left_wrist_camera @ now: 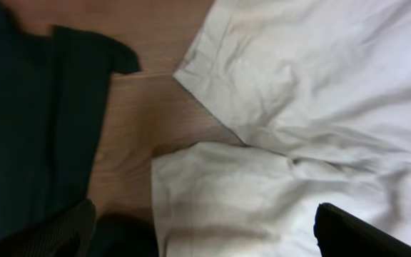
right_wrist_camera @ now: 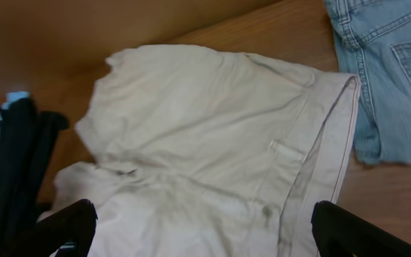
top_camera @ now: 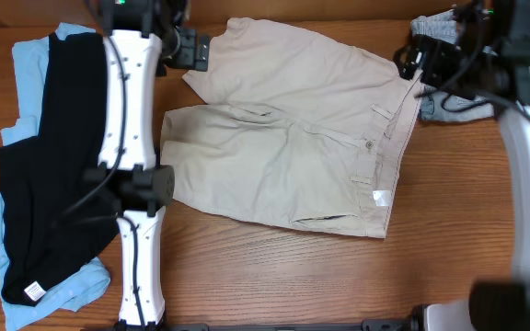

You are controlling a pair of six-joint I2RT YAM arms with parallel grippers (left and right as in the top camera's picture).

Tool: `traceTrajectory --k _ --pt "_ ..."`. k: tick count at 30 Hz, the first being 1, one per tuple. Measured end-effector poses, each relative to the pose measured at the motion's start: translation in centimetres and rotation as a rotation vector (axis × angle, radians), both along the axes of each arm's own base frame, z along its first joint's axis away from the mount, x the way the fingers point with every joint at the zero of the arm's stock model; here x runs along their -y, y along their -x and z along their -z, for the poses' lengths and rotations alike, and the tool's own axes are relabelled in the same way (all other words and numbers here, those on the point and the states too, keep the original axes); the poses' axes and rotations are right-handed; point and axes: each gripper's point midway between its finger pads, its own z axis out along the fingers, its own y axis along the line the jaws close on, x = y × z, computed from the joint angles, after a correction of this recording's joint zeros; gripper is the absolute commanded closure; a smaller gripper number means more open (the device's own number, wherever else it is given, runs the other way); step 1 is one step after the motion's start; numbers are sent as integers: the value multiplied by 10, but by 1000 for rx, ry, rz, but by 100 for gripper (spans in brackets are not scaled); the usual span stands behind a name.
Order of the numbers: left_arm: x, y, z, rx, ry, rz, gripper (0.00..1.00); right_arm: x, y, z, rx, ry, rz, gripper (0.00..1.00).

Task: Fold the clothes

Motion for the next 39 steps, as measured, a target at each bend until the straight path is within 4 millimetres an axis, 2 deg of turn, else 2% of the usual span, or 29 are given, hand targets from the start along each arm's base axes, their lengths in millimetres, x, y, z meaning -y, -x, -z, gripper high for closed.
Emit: traceTrajectory --k 1,4,9,14,16,19,22,25,29,32,35,39 --pt "0 4 -17 35 7 -7 0 -1 14 -13 12 0 7 0" --pt "1 16 -62 128 38 -18 0 -3 47 -34 17 -6 30 0" --pt "7 45 -109 199 99 -7 0 -6 106 -39 -79 12 109 0" --pt "5 96 -130 159 102 -20 0 -3 156 -37 -167 49 220 0" --pt "2 124 -132 124 110 -46 0 -1 169 -39 -173 46 268 0" --pt "-1 155 -126 71 121 -89 0 3 181 -43 -172 30 327 0" --pt "-5 173 -104 0 129 -178 0 5 182 -41 -183 20 365 0" --pt "-9 172 -60 -98 125 -292 0 6 181 -25 -224 21 381 0" --pt "-11 162 27 -214 118 -437 5 2 173 12 -305 23 381 0" --pt "-15 166 91 -273 117 -538 6 1 170 47 -369 32 381 1" --pt "-23 181 138 -315 121 -634 6 -3 170 81 -426 31 369 3" --pt "-30 188 180 -287 141 -720 5 -15 164 113 -446 -8 304 3"
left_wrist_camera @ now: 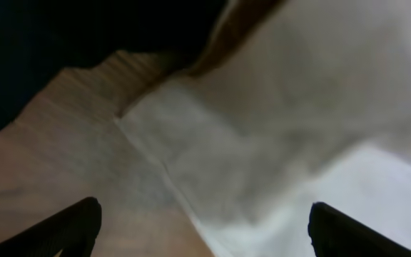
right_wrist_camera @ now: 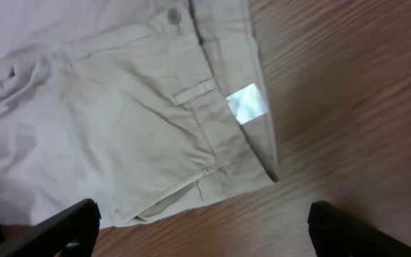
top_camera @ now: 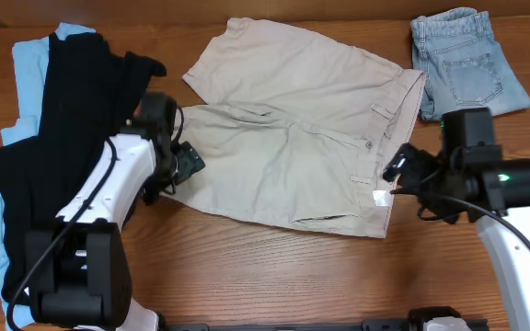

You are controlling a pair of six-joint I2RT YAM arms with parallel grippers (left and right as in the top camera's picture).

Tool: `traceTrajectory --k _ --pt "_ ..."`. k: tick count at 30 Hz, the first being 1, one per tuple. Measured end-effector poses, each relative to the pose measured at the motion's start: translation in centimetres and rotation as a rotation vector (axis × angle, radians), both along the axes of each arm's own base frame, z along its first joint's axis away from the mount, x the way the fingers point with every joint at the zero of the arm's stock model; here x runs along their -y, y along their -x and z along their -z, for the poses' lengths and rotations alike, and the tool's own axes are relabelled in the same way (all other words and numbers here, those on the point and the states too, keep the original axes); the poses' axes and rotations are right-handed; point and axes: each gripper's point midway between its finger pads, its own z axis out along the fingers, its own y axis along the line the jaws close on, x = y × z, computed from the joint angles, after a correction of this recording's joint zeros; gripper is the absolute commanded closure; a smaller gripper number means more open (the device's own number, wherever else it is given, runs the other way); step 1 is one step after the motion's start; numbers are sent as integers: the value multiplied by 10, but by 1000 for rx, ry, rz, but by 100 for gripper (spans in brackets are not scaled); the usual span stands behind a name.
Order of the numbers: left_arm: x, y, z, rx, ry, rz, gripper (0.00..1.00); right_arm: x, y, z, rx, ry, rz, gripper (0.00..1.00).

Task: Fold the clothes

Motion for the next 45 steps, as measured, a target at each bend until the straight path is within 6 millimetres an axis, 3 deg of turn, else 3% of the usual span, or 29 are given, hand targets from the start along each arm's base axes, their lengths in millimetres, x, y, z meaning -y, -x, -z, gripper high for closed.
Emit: traceTrajectory --k 8,11,12,16,19,22,26,31,36,41,43,45 --pt "-9 6 38 60 -28 -55 6 -15 -4 15 12 -64 -73 5" --pt "-13 4 38 91 -50 -72 5 -16 -5 16 8 -67 -86 8" --pt "-15 2 38 107 -56 -80 9 -17 -5 17 4 -66 -91 9" --pt "-24 -1 39 142 -80 -119 36 -25 -3 24 -28 -66 -122 15" --pt "-28 -2 39 151 -90 -138 71 -35 4 31 -78 -71 -137 16" --pt "-29 -2 40 155 -91 -145 94 -46 14 41 -128 -76 -131 16" --pt "-28 -3 40 159 -87 -141 96 -59 34 69 -204 -55 -78 16" --pt "-27 -3 40 158 -81 -139 96 -68 39 113 -191 -45 13 23" --pt "-27 -3 40 158 -78 -139 96 -55 41 151 -172 -10 155 26" --pt "-27 -3 40 159 -77 -139 96 -42 46 174 -182 31 255 27" --pt "-26 -5 40 164 -75 -139 96 -38 45 179 -179 50 277 33" --pt "-25 -7 39 174 -68 -139 96 -36 41 179 -162 60 289 52"
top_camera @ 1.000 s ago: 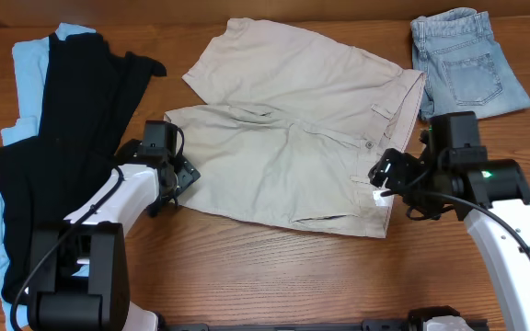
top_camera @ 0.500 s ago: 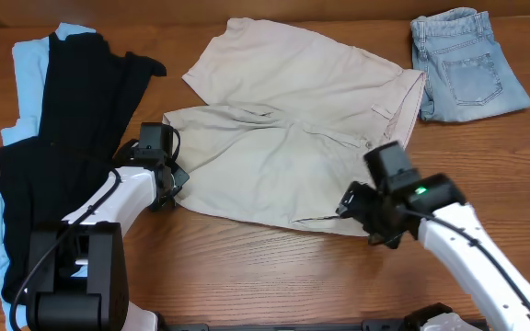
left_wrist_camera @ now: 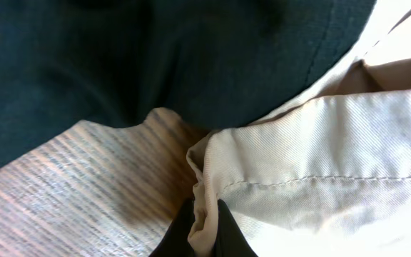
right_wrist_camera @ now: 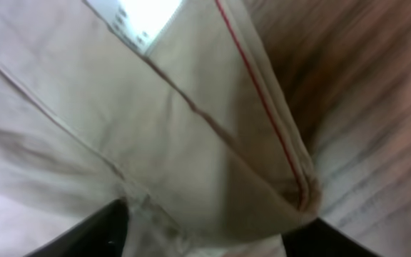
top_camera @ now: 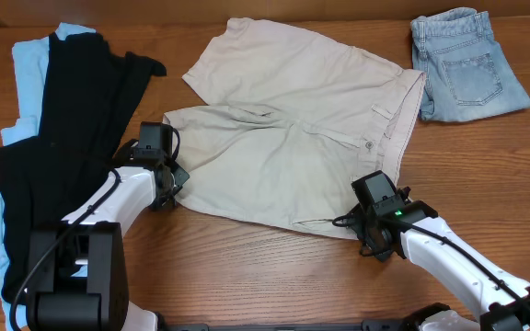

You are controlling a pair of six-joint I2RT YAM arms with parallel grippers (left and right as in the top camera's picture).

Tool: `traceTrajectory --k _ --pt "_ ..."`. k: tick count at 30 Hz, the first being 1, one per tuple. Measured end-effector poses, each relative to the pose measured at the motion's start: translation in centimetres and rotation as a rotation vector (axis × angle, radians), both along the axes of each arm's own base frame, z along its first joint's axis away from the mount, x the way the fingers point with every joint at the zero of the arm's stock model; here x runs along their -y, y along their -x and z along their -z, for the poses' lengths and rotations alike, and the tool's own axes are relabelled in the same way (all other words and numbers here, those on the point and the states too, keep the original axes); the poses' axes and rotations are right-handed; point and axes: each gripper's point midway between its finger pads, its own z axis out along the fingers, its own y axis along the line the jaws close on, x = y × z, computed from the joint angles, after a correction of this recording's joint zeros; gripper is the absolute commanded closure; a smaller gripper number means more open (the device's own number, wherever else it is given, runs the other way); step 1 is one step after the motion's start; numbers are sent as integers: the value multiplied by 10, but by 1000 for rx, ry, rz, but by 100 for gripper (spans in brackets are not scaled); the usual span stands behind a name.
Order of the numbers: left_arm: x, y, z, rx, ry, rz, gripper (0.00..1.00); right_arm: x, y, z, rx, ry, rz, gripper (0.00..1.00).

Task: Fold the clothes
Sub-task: 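Grasp the shorts' bottom edge with both grippers, then lift the bottom edge with both grippers and fold it upward over the top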

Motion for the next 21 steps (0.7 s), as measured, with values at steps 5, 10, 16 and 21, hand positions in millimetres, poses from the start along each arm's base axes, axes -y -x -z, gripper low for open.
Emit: traceTrajectory --k 5,10,16,21 --pt "3 11 -2 -63 11 18 96 4 -1 2 3 23 14 96" --pt "2 23 -30 -189 4 40 96 14 13 -9 -81 70 -17 96" --pt "2 -11 -127 -113 -12 105 96 21 -16 -95 3 45 -78 96" --pt "-4 -19 -222 29 -67 145 96 22 -33 -180 153 -28 -154 96"
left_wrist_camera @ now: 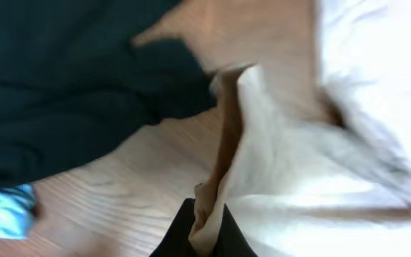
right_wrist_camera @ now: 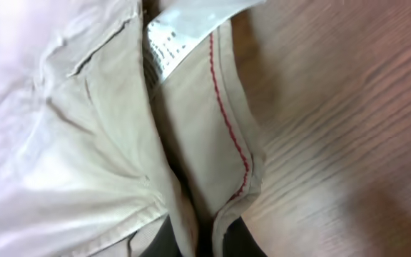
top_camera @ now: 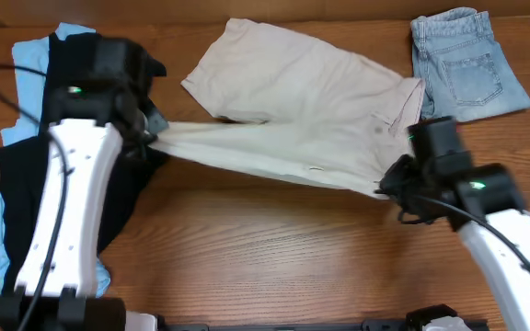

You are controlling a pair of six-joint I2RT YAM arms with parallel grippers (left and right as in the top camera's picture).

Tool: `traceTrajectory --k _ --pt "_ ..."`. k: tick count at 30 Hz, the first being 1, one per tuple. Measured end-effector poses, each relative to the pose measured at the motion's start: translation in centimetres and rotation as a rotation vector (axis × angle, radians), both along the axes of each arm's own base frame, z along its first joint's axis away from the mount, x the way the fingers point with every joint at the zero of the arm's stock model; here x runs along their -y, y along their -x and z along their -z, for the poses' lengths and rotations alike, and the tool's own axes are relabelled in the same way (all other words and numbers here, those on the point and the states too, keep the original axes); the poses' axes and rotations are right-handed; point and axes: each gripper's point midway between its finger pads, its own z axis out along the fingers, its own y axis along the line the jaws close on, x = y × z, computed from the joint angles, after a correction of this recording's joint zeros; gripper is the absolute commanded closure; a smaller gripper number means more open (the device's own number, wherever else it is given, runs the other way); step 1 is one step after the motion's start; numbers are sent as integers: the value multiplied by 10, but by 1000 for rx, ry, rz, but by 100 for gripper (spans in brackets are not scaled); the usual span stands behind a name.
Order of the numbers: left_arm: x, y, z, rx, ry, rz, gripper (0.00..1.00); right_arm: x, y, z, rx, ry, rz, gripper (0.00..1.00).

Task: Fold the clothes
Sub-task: 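Lift the bottom edge with both grippers and fold it upward over the top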

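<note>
Beige shorts (top_camera: 293, 101) lie in the middle of the table, their near edge lifted and stretched between both grippers. My left gripper (top_camera: 151, 136) is shut on the hem corner of the near leg (left_wrist_camera: 204, 214), raised over the black garment's edge. My right gripper (top_camera: 392, 184) is shut on the near waistband corner (right_wrist_camera: 205, 228), where a red stitch line and a white label (right_wrist_camera: 180, 28) show. The far leg (top_camera: 247, 55) rests flat on the wood.
A black garment (top_camera: 63, 119) lies over a light blue one (top_camera: 26, 64) at the left. Folded blue denim shorts (top_camera: 467, 64) sit at the back right. Bare wooden tabletop (top_camera: 265, 248) spans the front.
Both grippers have risen and moved toward the back with the shorts' near edge, which now hangs stretched between them above the table. The near half is lifted off the wood.
Both arms were at the back edge of the flat shorts. Then they stood open at the near leg hem and near waistband corner. Then each was shut on its corner at table level. Now the near edge is lifted and carried backward.
</note>
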Motion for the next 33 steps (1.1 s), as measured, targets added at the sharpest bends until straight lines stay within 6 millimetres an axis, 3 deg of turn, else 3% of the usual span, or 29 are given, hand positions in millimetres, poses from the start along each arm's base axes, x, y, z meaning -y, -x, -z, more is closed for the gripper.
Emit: traceTrajectory --k 3,6,12,16,20,24,28,33 --pt "-4 6 -44 79 -25 22 96 -6 10 -24 19 -42 -56 96" --pt "-7 21 -67 105 -44 40 96 -13 30 -25 -32 -79 -98 96" --pt "-14 52 -65 9 -87 51 96 -23 73 -24 -149 -117 -157 96" --pt "-14 54 -65 3 -88 53 96 -21 83 -34 -100 -122 -145 96" --pt "-8 38 -67 56 -81 71 96 -17 69 -36 -29 -104 -116 96" --pt "5 10 -56 76 -83 104 96 -11 49 -9 -59 -73 -69 96" --pt "22 -30 -22 52 -90 140 96 -2 27 25 -123 -38 -16 96" --pt "42 -87 35 43 -97 169 96 14 -14 48 -103 3 54 96"
